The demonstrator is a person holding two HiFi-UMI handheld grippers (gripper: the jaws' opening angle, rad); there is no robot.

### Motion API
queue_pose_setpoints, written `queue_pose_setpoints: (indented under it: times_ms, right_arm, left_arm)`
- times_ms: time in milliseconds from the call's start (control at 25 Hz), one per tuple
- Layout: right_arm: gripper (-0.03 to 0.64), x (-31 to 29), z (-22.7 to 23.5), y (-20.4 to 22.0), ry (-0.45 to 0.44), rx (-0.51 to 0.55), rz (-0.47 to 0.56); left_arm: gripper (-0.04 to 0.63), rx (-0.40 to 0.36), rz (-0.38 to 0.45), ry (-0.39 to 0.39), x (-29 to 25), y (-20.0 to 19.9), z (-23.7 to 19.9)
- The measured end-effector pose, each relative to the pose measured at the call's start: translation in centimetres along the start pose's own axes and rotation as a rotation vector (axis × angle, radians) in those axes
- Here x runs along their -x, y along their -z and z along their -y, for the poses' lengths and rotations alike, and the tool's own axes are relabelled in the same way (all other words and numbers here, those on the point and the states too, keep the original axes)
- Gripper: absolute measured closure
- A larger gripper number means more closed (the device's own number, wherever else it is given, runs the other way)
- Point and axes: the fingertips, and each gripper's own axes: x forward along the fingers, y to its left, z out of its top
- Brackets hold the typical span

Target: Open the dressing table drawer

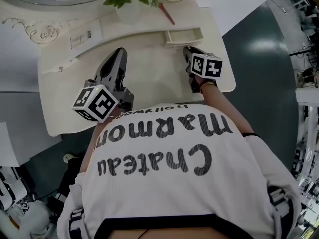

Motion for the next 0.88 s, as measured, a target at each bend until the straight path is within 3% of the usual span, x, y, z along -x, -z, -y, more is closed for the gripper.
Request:
queue_pose_setpoints:
  times_ms: [880]
  right_arm:
    - [0.512,0.4,-0.7,0.3,0.003,-0.007,-0.025]
  left_arm:
    - [0.572,0.007,-0.041,0.008,-3.0,0.7,-0.3]
